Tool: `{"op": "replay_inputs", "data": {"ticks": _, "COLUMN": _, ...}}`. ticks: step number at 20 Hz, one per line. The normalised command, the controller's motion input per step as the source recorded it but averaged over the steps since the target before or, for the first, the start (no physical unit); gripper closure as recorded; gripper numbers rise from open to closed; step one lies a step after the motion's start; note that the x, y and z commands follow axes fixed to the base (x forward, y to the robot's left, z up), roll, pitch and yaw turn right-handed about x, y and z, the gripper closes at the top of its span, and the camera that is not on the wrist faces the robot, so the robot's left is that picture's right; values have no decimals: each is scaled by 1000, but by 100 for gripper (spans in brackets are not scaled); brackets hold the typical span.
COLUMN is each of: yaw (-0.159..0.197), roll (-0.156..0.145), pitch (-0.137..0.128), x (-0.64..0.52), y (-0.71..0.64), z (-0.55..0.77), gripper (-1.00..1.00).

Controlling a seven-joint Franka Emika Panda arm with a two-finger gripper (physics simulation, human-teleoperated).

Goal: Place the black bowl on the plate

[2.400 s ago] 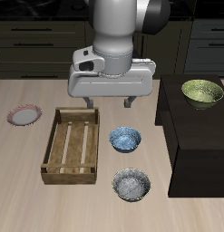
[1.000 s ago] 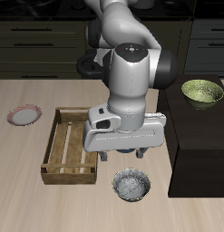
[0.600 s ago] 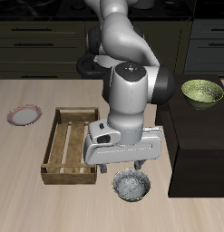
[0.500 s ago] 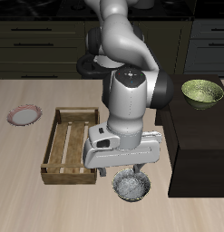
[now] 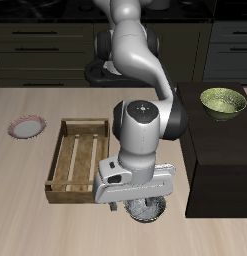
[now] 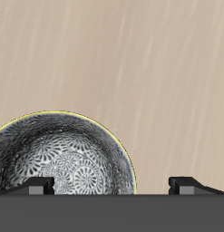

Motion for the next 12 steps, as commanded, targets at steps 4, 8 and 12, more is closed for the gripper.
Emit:
{"op": "replay_inputs", "data": {"ticks": 4, "yaw": 9, "roll": 30, "pitch": 27, "x": -18, "y": 99, "z": -315, "gripper": -100}}
{"op": "replay_inputs", "data": {"ticks": 8, "yaw": -34, "roll": 16, "pitch": 12, "x": -44, "y": 52, "z": -180, "gripper": 100}}
{"op": "replay_inputs", "data": {"ticks": 12, "yaw": -34, "roll": 2, "pitch": -9, "x": -19, "y": -26, "z": -8, "gripper": 100}}
